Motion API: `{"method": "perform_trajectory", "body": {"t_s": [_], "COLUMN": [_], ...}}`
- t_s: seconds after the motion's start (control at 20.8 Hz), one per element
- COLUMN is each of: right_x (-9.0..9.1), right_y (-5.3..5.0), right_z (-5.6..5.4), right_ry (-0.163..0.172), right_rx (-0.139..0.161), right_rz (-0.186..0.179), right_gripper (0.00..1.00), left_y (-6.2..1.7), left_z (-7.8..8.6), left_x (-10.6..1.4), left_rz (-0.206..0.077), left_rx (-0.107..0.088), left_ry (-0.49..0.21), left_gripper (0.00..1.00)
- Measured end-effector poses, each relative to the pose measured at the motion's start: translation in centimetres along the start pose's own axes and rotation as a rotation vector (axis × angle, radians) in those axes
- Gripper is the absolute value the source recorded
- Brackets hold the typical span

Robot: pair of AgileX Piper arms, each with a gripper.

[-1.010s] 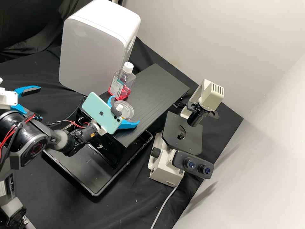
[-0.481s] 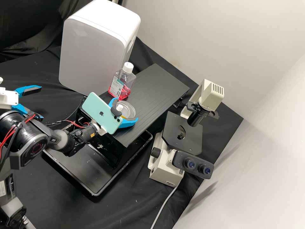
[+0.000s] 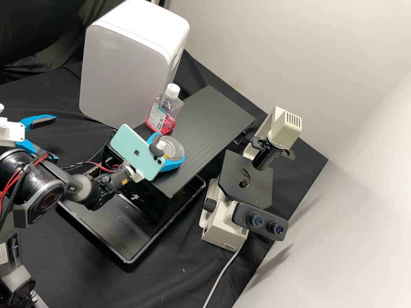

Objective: Remove the lid from the petri dish

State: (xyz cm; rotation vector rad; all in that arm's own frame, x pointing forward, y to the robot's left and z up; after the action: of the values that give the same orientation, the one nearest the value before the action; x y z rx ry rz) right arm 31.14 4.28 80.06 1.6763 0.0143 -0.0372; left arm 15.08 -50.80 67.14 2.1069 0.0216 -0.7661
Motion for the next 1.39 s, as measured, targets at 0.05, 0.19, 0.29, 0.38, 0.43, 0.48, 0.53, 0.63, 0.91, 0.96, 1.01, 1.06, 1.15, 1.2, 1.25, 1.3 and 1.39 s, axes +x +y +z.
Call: {"method": "perform_trajectory", "body": {"t_s": [0.05,0.19,0.29,0.38,0.43,0.48,0.53,0.63,0.91,0.96,1.01,1.06,1.15,1.2,1.25,1.3,1.39], "right_x": [0.0,0.0,0.0,0.0,0.0,0.0,-0.1,-0.6,-2.6,-2.7,-2.9,-3.0,-3.2,-3.4,-3.6,-3.7,-4.0], "right_y": [0.0,0.0,-0.1,-0.1,-0.2,-0.2,-0.2,-0.2,-0.5,-0.5,-0.5,-0.5,-0.7,-0.8,-0.9,-1.0,-1.5], "right_z": [0.0,0.0,0.0,-0.1,-0.1,-0.2,-0.2,-0.3,-1.7,-2.0,-2.2,-2.2,-2.3,-2.4,-2.6,-2.7,-3.2], "right_ry": [0.0,0.0,0.002,0.003,0.004,0.005,0.007,0.01,0.079,0.088,0.098,0.1,0.101,0.104,0.109,0.114,0.139], "right_rx": [0.002,0.014,0.019,0.021,0.021,0.021,0.021,0.021,-0.014,-0.021,-0.026,-0.029,-0.043,-0.052,-0.057,-0.065,-0.069], "right_rz": [0.0,0.0,-0.002,-0.004,-0.006,-0.007,-0.007,-0.01,-0.005,0.007,0.019,0.03,0.051,0.059,0.066,0.072,0.068], "right_gripper": [0.0,0.0,0.0,0.0,0.0,0.0,0.0,0.0,0.0,0.0,0.0,0.0,0.0,0.0,0.0,0.0,0.0], "left_y": [0.0,0.0,-0.12,-0.27,-0.32,-0.37,-0.37,-0.37,-0.37,-0.38,-0.4,-0.4,-0.4,-0.4,-0.4,-0.4,-0.4], "left_z": [0.0,0.0,0.0,-0.1,-0.1,-0.1,-0.1,-0.1,-0.1,0.0,0.0,0.0,0.0,0.0,0.0,0.0,0.0], "left_x": [0.0,0.0,0.0,0.1,0.1,0.1,0.1,0.1,0.1,0.1,0.1,0.1,0.1,0.1,0.1,0.1,0.1], "left_rz": [0.0,0.0,-0.006,-0.013,-0.015,-0.017,-0.017,-0.017,-0.017,-0.018,-0.019,-0.019,-0.019,-0.019,-0.019,-0.019,-0.019], "left_rx": [0.0,0.0,0.002,0.004,0.005,0.006,0.006,0.006,0.006,0.006,0.007,0.007,0.007,0.007,0.007,0.007,0.007], "left_ry": [0.0,0.0,0.002,0.004,0.004,0.005,0.005,0.005,0.005,0.003,0.0,0.001,0.001,0.001,0.001,0.001,0.001], "left_gripper": [1.0,1.0,1.0,1.0,1.0,1.0,1.0,1.0,1.0,1.0,1.0,1.0,1.0,1.0,1.0,1.0,1.0]}}
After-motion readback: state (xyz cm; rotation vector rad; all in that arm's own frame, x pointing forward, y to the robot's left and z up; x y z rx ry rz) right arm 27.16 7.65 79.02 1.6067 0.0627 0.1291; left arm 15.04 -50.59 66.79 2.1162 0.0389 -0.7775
